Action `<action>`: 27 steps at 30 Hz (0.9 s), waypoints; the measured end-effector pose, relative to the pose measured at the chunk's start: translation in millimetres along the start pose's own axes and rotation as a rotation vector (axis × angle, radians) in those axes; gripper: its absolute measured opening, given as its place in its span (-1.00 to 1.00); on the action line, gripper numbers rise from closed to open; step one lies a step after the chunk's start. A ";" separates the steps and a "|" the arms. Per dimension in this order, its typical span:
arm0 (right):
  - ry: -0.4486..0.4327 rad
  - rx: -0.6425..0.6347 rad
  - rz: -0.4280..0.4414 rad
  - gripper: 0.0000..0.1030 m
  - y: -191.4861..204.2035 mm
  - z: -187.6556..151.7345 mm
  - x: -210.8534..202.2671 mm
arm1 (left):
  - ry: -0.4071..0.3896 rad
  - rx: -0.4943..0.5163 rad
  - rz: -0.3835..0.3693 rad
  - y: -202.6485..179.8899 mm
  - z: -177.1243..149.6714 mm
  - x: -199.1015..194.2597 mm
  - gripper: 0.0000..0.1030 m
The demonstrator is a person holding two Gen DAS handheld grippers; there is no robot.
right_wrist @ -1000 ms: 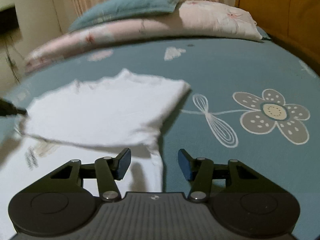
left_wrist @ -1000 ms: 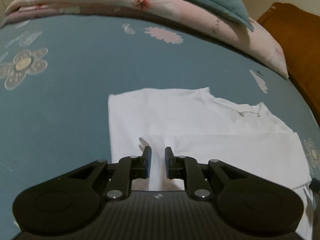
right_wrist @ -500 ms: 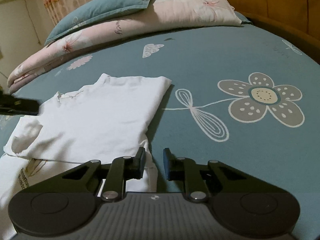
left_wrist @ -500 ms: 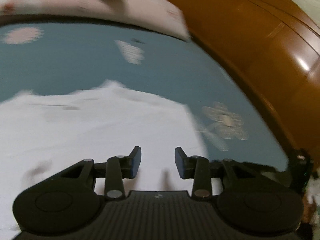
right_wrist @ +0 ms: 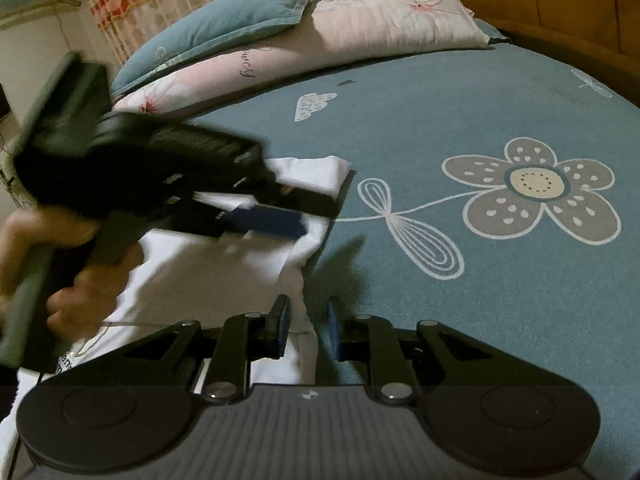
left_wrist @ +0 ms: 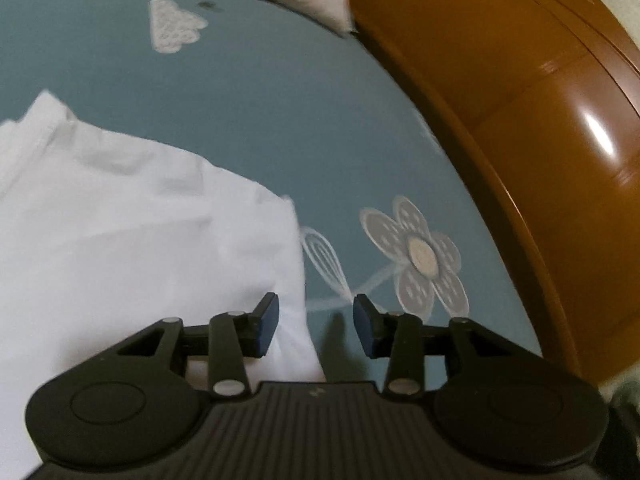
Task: Fold clothes
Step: 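Lift the gripped hem with the left tool toward the collar, then open the left tool to release the hem over the shirt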
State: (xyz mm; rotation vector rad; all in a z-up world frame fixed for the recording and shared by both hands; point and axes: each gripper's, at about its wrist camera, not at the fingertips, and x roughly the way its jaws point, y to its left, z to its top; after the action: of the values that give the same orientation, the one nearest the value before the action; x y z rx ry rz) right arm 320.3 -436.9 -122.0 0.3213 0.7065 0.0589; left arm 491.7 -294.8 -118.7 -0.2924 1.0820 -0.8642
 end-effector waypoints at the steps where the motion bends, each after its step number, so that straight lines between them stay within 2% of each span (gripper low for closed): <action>1: -0.001 -0.002 -0.001 -0.55 0.2 0.2 0.1 | -0.014 0.013 0.003 -2.6 3.6 3.3 -0.22; 5: -0.008 0.017 0.015 -0.55 -3.8 0.0 -0.5 | -0.038 0.043 0.048 -12.5 2.5 -4.1 -0.20; 9: -0.027 0.047 0.044 -0.53 -9.1 0.5 -1.9 | -0.054 0.130 0.076 -21.2 -7.5 -30.7 0.01; 17: -0.054 0.113 0.112 -0.50 -13.8 -0.3 14.9 | -0.050 0.128 0.080 -1.4 -17.6 -79.5 0.18; 19: -0.033 0.124 0.098 -0.77 -12.5 1.2 17.3 | -0.046 0.131 0.099 1.7 -20.8 -83.5 0.18; 23: 0.001 0.239 0.088 -0.82 -25.6 4.5 13.5 | -0.061 0.143 0.130 7.1 -23.5 -89.5 0.18; 27: 0.007 0.230 0.091 -0.80 -27.1 2.3 10.2 | -0.054 0.139 0.054 -0.5 -16.6 -74.9 0.30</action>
State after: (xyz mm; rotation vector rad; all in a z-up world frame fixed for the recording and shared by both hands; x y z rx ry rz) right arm 328.1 -461.6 -135.1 0.5734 0.7064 0.0654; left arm 462.8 -236.8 -77.6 -0.1686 0.9699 -0.8740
